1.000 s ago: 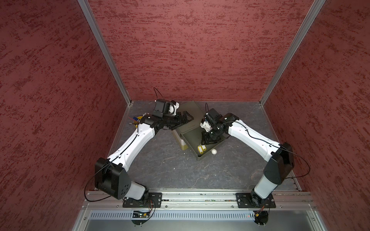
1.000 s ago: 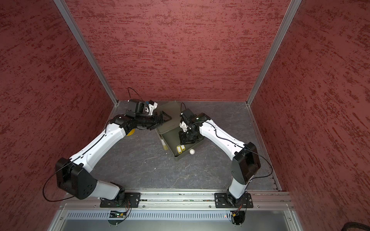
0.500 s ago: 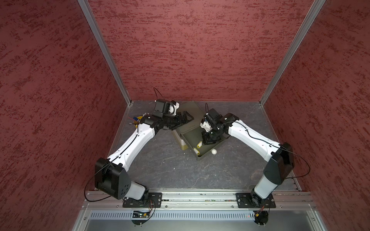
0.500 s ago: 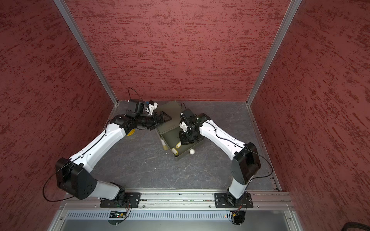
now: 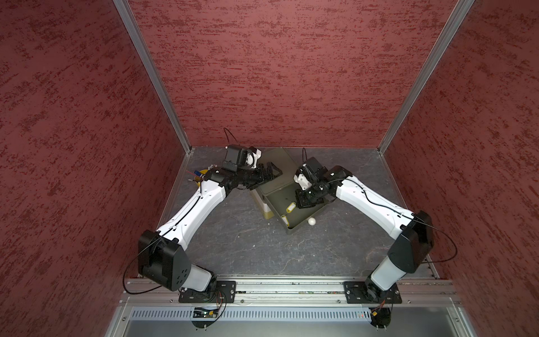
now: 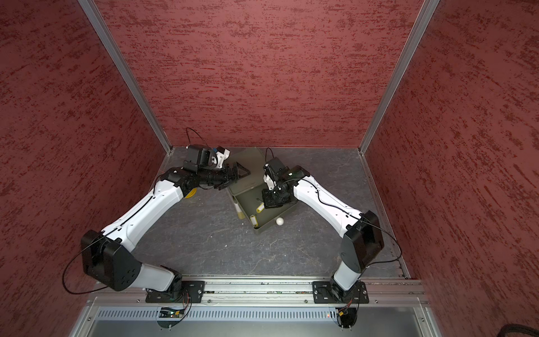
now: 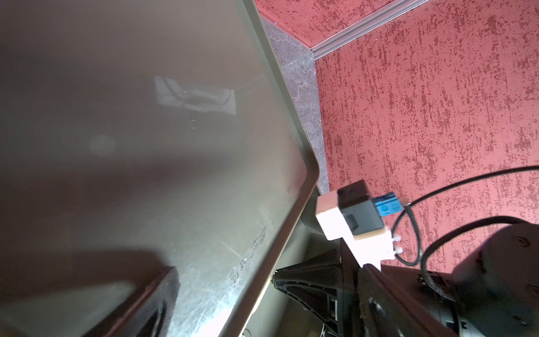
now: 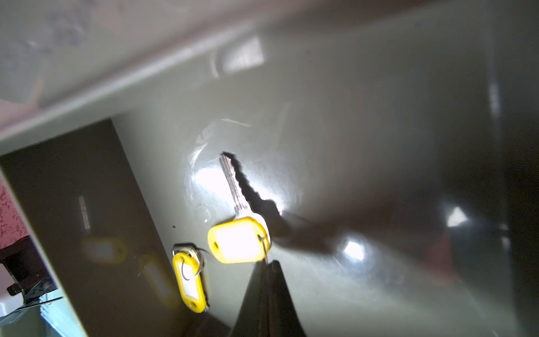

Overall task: Take the keys out of the drawer
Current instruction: Pick up the key from the drawer.

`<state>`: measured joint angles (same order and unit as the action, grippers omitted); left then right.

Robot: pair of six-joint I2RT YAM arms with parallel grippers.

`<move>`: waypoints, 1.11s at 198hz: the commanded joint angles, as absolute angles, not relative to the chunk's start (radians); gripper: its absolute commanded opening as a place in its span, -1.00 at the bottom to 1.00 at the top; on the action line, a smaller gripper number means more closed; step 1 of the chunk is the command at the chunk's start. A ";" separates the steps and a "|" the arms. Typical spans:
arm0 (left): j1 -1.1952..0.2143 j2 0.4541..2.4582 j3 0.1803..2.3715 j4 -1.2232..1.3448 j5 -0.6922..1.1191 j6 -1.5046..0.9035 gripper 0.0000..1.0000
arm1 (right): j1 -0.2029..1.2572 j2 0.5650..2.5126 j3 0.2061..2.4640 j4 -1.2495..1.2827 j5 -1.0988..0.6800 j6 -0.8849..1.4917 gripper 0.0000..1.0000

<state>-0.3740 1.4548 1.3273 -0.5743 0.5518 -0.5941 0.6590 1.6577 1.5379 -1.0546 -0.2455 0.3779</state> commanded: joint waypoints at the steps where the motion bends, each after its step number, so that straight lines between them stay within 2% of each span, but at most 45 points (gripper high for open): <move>1: -0.374 1.457 1.314 -0.577 0.551 -0.594 0.99 | 0.655 1.613 1.544 -1.028 -0.193 0.385 -1.00; 220: -0.382 1.410 1.313 -0.535 0.565 -0.615 0.99 | 0.654 1.484 1.639 -1.045 -0.154 0.423 -1.00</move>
